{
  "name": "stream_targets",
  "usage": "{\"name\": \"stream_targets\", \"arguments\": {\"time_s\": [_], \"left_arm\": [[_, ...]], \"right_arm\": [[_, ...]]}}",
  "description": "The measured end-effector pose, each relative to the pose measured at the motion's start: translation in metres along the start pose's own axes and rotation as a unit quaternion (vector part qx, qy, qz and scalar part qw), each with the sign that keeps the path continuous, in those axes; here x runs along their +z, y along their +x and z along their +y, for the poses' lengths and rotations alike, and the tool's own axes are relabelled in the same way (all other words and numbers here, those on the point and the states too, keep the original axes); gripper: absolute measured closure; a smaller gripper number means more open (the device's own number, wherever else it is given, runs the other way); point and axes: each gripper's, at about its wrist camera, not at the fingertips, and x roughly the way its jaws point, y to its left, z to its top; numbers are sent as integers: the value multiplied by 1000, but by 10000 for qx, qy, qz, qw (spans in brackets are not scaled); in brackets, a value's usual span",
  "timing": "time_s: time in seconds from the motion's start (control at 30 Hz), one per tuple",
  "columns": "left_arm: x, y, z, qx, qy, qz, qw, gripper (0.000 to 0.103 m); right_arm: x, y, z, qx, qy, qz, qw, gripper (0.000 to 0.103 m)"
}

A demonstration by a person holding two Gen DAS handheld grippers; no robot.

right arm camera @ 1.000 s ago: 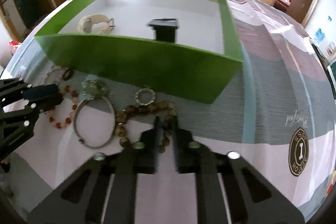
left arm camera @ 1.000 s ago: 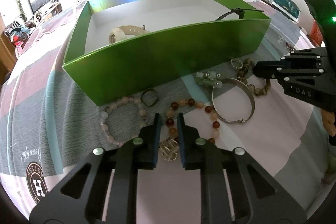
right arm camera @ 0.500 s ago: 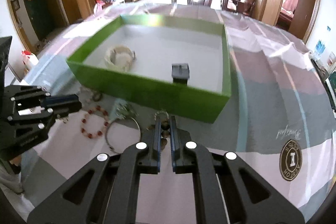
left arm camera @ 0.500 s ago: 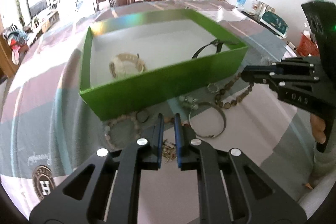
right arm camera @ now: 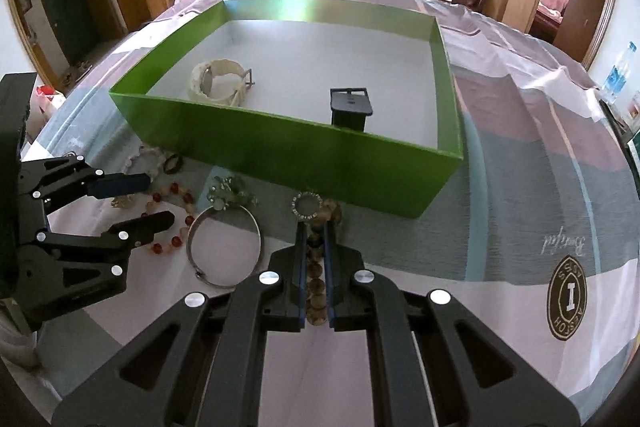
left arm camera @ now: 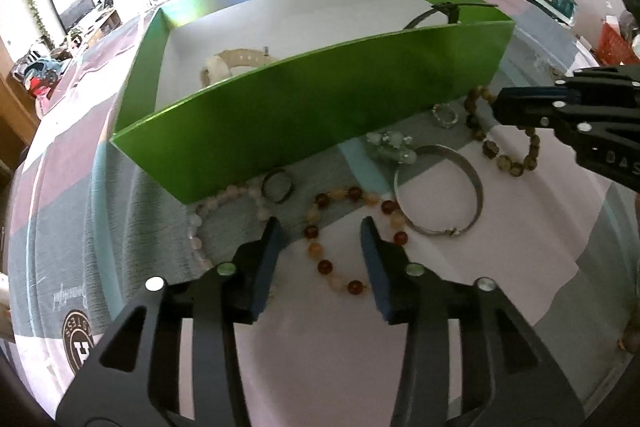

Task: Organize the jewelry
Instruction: 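Lower both bead bracelets into the green box and open both grippers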

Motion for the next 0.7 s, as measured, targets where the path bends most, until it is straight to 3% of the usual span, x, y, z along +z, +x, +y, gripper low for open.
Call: {"name": "stream_targets", "arguments": {"time_s": [0.07, 0.17, 0.37, 0.57, 0.7], "left_arm": [[-1, -1, -4, -146, 86, -7, 9999, 88], [-1, 0, -8, -182, 137, -28, 9997, 94], [1, -7, 0, -101, -101, -83, 9999, 95], [11, -57, 1, -310, -98, -608, 9976, 95], [20, -90, 1, -223, -35, -973, 9950, 95]], "right_arm": [[-1, 2, 0, 4, 7, 20, 10000, 95], [-2, 2, -2, 8, 20, 44, 10000, 95], [-1, -5, -3, 32, 44, -63, 10000, 95], [6, -34, -4, 260, 121, -308, 9991, 95], [19, -58, 1, 267, -52, -441, 9987, 95]]}}
